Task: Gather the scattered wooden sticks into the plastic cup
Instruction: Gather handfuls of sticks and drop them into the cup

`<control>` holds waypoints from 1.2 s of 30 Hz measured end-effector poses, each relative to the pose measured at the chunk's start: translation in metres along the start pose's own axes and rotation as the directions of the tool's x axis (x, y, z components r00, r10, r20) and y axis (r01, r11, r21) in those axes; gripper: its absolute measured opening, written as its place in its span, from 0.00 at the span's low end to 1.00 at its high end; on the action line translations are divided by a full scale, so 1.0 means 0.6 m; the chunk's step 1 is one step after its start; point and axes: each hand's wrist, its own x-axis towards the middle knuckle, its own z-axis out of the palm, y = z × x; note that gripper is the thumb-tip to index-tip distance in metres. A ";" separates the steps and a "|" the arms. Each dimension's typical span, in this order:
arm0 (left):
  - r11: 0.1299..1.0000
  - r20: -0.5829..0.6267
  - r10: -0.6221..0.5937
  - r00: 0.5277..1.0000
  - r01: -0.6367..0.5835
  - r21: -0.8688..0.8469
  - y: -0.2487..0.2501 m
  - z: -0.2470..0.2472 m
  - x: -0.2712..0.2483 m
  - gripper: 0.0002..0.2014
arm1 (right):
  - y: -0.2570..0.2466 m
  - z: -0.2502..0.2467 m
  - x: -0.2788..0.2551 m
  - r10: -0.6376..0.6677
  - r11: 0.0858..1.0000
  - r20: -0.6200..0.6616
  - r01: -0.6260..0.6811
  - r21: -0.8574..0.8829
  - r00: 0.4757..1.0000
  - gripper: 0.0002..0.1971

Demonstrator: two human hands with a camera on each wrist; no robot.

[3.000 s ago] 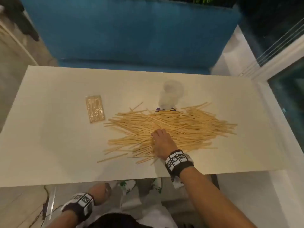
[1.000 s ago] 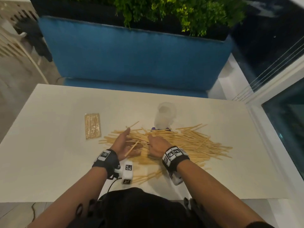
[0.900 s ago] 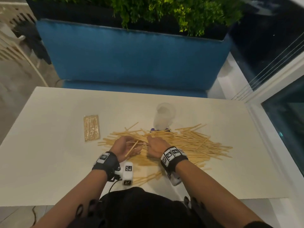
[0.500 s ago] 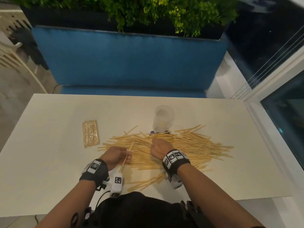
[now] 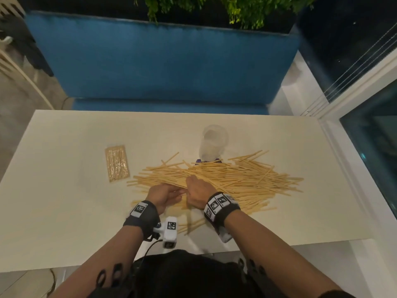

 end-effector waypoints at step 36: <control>0.982 -0.151 0.093 0.984 -0.066 0.177 0.062 -0.005 0.056 0.23 | 0.017 -0.066 0.026 -0.062 0.973 0.078 0.078 -0.218 0.995 0.28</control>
